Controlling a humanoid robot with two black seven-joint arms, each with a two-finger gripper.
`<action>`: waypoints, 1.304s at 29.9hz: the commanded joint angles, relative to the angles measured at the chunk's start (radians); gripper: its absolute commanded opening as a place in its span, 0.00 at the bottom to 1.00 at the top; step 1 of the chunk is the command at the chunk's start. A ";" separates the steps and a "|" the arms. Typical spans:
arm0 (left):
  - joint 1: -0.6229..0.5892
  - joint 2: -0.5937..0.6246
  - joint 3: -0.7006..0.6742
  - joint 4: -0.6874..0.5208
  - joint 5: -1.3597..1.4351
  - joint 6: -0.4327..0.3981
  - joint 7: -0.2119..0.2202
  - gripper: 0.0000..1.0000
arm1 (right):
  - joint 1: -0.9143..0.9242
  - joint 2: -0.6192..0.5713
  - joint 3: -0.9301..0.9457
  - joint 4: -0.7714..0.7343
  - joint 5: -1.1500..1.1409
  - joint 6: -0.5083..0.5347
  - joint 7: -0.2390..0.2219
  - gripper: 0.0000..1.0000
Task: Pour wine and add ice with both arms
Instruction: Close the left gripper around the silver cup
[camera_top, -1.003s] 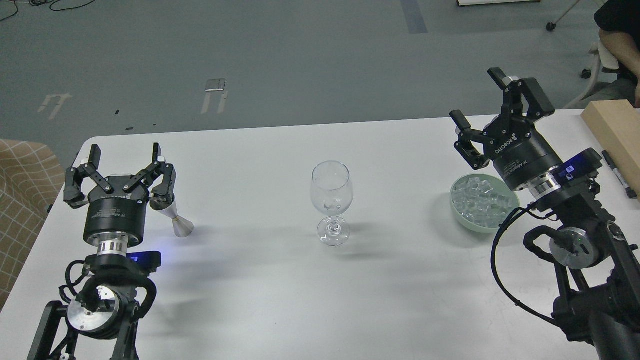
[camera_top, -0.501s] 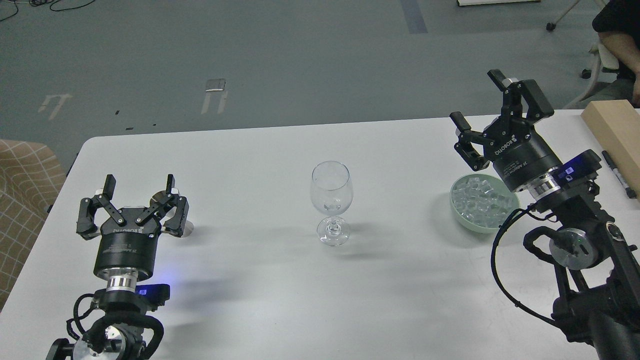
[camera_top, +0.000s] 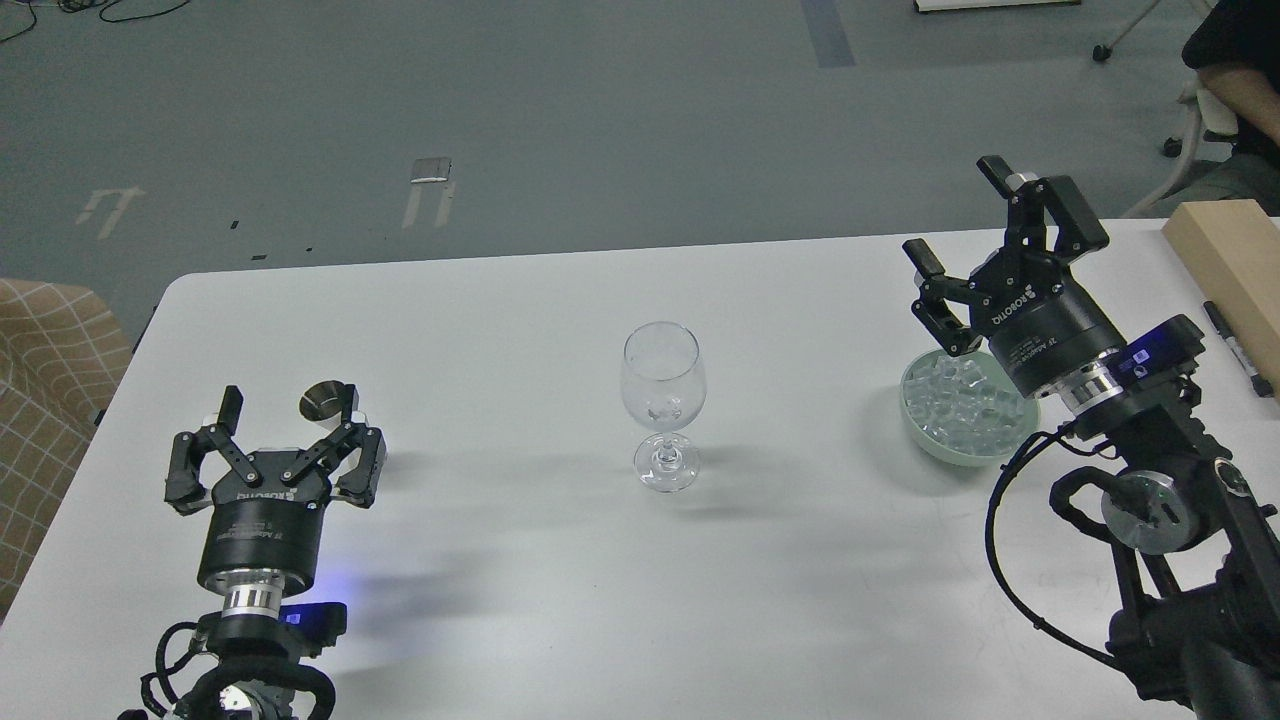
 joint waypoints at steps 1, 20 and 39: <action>0.002 0.000 0.000 0.031 -0.001 0.002 0.003 0.99 | -0.006 0.000 0.000 0.000 0.000 0.000 0.001 1.00; 0.009 0.000 0.023 0.138 -0.001 0.005 0.021 0.99 | -0.015 0.000 0.005 0.002 0.000 0.000 -0.001 1.00; -0.070 0.000 0.012 0.175 -0.004 0.094 0.075 0.99 | -0.015 0.000 0.005 0.000 -0.001 0.000 -0.001 1.00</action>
